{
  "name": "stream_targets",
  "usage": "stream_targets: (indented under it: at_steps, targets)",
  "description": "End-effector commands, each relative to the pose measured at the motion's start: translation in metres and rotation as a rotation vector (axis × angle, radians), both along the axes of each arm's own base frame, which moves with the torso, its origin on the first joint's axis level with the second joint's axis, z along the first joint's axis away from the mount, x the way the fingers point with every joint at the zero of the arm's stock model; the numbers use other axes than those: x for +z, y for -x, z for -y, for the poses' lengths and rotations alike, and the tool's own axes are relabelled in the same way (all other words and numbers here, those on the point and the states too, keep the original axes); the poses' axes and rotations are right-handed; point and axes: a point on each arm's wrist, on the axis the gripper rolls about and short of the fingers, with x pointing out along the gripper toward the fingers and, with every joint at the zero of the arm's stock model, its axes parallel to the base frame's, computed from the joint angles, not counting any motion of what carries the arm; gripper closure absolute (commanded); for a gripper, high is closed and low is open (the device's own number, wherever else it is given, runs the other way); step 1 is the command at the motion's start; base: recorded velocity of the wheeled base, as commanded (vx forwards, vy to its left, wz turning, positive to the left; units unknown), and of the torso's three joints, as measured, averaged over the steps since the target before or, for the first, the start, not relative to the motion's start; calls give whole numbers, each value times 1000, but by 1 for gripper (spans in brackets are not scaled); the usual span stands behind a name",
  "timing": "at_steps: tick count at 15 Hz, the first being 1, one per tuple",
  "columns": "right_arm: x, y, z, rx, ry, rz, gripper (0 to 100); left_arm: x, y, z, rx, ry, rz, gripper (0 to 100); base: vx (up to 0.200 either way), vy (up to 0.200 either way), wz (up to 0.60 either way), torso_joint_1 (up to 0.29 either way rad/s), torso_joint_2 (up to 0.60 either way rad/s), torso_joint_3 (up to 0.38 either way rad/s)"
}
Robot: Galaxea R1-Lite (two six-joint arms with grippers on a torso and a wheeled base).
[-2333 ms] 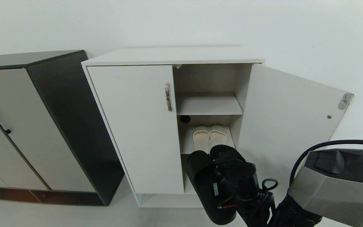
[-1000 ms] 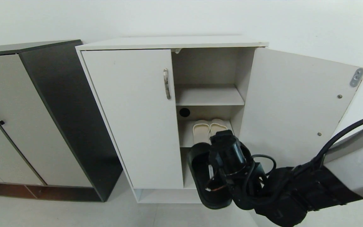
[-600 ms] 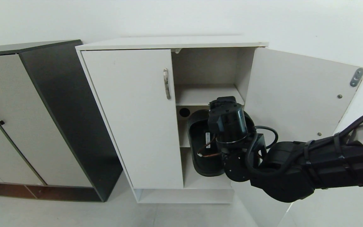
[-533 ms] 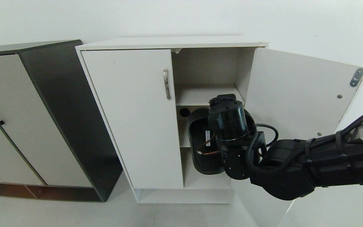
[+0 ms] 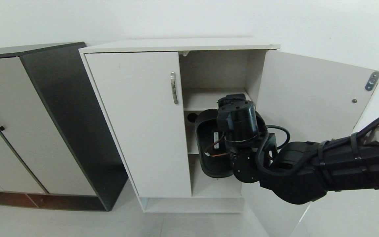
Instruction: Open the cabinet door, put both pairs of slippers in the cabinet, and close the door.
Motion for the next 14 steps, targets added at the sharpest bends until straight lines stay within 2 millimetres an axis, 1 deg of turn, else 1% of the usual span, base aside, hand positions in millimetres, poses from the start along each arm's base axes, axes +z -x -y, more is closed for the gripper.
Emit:
stream_targets:
  at_steps: [1,8,11,14]
  targets:
    - [1,-1,-2,0,-5,4,100,0,0,0,1,0,-2,100,200,0,0,-12,2,17]
    - [2,-3,-2,-3,-12,10,100,0,0,0,-1,0,-2,100,200,0,0,6,2,7]
    - [5,-2,-2,-1,-15,14,100,0,0,0,-1,0,-2,100,0,0,0,0,0,0]
    - [2,-3,-3,-1,-9,9,100,0,0,0,-1,0,-2,100,0,0,0,0,0,0]
